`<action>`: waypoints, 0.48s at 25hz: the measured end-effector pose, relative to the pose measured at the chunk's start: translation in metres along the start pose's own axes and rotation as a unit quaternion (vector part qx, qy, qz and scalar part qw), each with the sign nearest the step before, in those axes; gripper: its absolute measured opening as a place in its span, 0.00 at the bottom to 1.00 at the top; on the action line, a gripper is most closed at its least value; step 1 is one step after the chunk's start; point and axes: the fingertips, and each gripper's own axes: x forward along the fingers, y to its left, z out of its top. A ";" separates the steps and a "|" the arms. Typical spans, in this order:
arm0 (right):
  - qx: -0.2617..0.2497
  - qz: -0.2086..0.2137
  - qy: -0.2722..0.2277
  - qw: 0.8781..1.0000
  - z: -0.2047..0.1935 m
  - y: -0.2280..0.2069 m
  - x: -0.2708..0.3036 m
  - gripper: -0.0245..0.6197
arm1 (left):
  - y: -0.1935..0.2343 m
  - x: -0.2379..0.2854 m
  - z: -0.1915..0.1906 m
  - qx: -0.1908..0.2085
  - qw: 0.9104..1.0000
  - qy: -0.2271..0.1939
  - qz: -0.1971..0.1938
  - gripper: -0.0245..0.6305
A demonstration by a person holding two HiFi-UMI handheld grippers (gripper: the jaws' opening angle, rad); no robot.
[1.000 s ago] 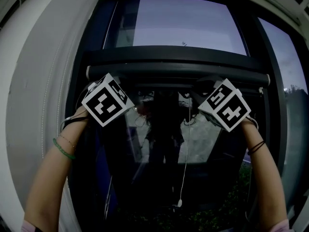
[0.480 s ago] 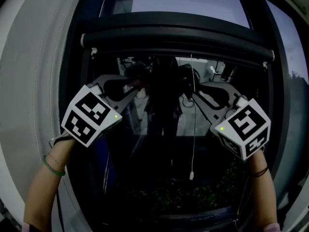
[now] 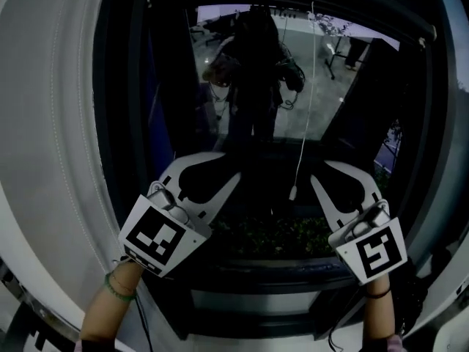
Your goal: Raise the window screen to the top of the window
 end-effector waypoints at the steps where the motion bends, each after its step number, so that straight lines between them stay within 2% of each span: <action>1: 0.015 -0.004 0.005 1.000 -0.008 0.012 -0.009 0.13 | -0.014 -0.008 -0.009 -0.008 1.000 0.002 -0.005 0.18; 6: 0.109 -0.012 0.038 0.993 -0.038 0.079 -0.068 0.13 | -0.083 -0.054 -0.051 -0.072 0.997 0.008 -0.003 0.18; 9: 0.145 -0.013 0.073 0.987 -0.057 0.122 -0.098 0.13 | -0.115 -0.073 -0.074 -0.131 0.991 0.015 0.000 0.17; 12: 0.183 -0.019 0.105 0.977 -0.074 0.159 -0.118 0.13 | -0.146 -0.082 -0.096 -0.170 0.985 0.021 -0.010 0.18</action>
